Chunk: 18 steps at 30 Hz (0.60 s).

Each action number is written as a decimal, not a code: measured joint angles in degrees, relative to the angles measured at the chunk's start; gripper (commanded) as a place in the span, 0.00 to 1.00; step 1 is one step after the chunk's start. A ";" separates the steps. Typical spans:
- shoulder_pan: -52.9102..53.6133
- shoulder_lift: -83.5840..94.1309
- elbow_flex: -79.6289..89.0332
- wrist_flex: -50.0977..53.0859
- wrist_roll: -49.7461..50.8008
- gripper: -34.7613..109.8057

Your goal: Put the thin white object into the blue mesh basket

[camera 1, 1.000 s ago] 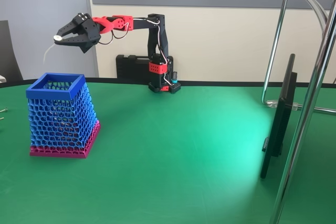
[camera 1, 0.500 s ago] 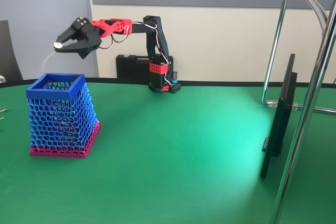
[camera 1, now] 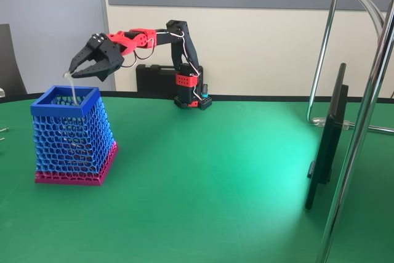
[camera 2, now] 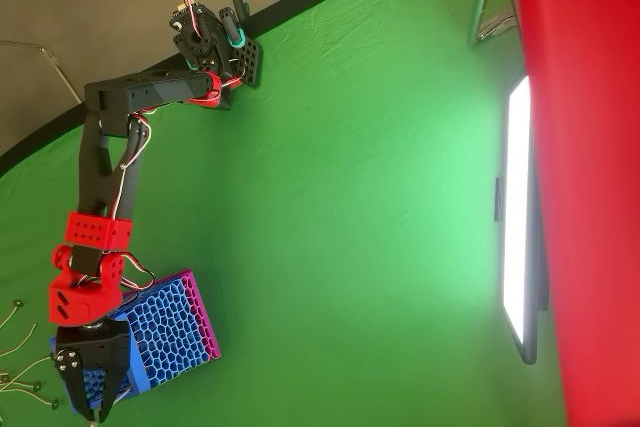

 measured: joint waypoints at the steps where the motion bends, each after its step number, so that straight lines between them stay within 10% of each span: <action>1: 0.00 0.00 0.35 0.00 0.00 0.31; 18: 1.32 15.38 15.64 -4.13 -8.26 0.31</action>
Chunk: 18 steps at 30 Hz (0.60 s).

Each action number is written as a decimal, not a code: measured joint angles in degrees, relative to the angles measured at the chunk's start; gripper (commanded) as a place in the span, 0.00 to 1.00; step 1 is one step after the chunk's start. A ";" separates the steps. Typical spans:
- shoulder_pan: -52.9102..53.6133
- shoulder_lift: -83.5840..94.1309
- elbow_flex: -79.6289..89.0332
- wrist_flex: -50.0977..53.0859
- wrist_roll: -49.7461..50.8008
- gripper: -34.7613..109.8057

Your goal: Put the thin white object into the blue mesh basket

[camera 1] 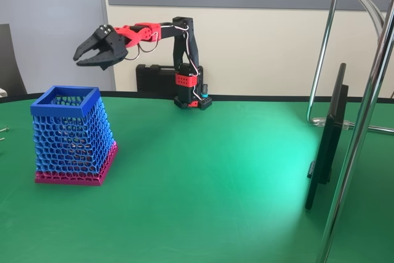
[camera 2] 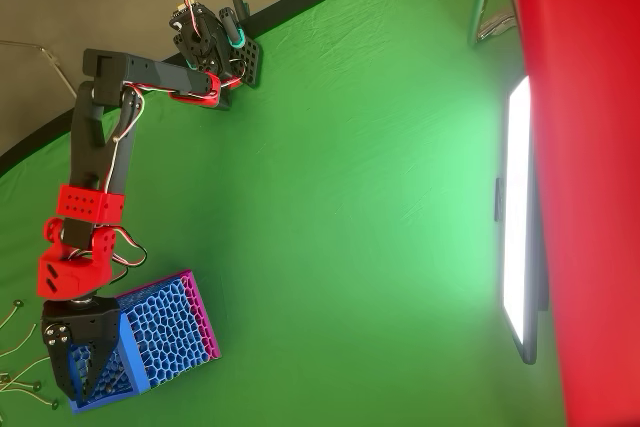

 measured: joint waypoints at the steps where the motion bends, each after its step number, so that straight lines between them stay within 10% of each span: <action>1: -0.44 1.85 2.20 0.18 -1.67 0.31; 18: -14.41 29.71 41.75 -4.22 -28.48 0.27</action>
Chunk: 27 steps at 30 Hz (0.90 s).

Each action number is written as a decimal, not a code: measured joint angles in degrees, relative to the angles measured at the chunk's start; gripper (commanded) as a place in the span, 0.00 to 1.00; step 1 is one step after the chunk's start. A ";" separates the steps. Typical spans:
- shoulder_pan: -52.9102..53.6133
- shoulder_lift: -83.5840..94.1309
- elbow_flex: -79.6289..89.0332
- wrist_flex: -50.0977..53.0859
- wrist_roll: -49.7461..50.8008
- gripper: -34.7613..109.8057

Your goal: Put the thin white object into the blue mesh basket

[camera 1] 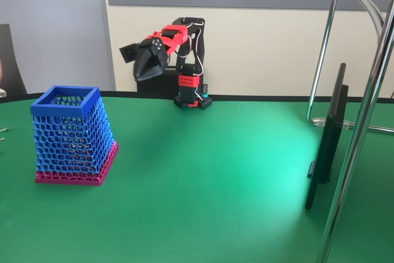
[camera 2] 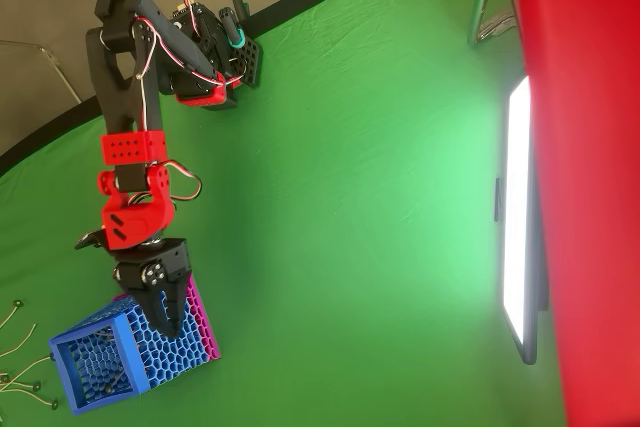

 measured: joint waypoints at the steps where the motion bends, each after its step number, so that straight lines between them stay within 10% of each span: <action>1: -0.88 1.67 2.11 -0.09 -1.14 0.27; 27: -10.90 45.97 49.13 -0.62 -15.56 0.24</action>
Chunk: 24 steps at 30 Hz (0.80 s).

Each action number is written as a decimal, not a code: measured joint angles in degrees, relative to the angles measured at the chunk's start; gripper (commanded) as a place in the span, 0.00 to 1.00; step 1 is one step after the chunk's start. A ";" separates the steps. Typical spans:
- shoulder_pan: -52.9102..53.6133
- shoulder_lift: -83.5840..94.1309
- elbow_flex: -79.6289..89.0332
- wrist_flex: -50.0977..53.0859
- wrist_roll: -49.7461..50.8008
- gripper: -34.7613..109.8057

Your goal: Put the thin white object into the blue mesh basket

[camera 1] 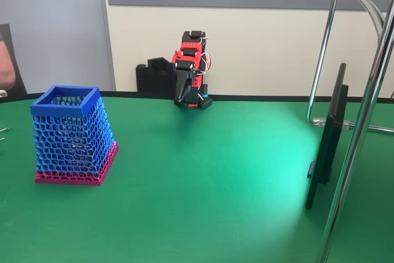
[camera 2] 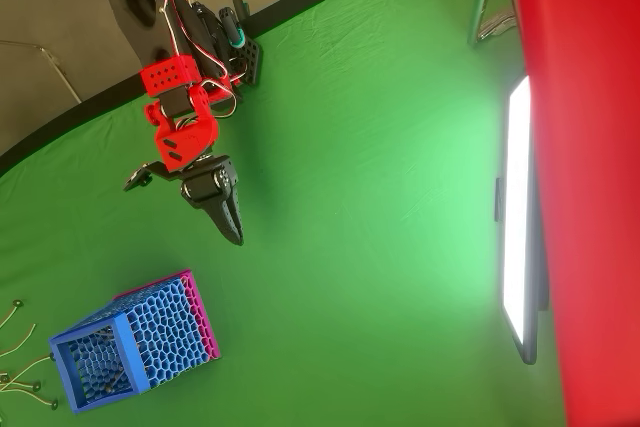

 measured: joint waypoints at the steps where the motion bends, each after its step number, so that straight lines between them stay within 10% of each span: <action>1: 0.09 1.67 1.14 0.18 -0.18 0.24; 24: -1.32 22.15 7.03 24.35 -1.58 0.24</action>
